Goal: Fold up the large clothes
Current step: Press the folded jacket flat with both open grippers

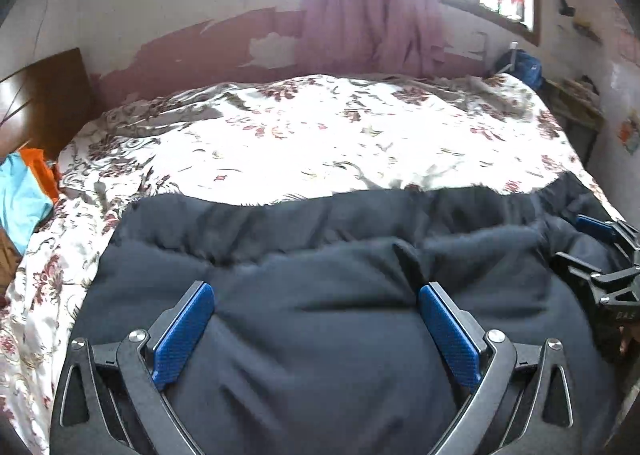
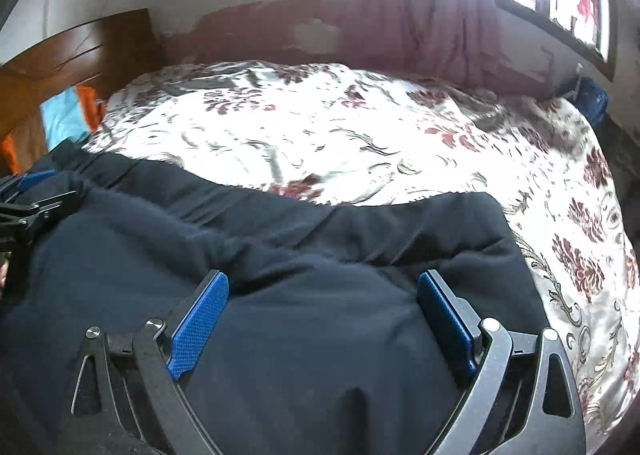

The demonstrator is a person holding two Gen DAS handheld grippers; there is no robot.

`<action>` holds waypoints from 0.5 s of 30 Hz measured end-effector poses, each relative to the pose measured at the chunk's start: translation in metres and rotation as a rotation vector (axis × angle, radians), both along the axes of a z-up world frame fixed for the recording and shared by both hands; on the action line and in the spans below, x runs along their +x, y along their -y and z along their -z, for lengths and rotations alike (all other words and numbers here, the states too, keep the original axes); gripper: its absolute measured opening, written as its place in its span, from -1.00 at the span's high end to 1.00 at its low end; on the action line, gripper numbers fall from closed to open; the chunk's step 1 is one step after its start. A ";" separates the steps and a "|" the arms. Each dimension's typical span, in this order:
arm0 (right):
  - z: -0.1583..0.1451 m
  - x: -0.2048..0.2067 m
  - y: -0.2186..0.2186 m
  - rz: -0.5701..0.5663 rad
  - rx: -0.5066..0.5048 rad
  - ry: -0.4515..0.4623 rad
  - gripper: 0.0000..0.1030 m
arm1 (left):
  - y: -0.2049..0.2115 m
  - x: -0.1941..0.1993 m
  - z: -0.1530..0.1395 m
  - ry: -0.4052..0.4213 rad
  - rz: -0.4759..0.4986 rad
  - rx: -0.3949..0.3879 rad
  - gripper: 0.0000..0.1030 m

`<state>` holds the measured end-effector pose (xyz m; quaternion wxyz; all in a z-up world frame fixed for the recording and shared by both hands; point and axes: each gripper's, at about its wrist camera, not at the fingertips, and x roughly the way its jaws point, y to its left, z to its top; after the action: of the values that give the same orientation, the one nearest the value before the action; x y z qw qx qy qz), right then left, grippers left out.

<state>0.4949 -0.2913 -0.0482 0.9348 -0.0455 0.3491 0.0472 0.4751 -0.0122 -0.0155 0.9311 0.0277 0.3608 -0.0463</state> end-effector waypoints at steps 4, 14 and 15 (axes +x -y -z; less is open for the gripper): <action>0.012 0.022 0.009 0.031 0.037 -0.051 -0.79 | -0.007 0.025 0.008 -0.060 -0.023 -0.025 -1.00; 0.038 0.036 0.020 0.021 0.157 -0.106 -0.86 | -0.008 0.049 0.028 -0.098 -0.022 -0.070 -1.00; 0.040 0.036 0.020 0.020 0.166 -0.104 -0.86 | -0.008 0.051 0.028 -0.100 -0.023 -0.078 -1.00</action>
<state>0.5314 -0.3113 -0.0882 0.9165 0.0383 0.3923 0.0688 0.5258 -0.0040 -0.0435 0.9128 -0.0151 0.4049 -0.0512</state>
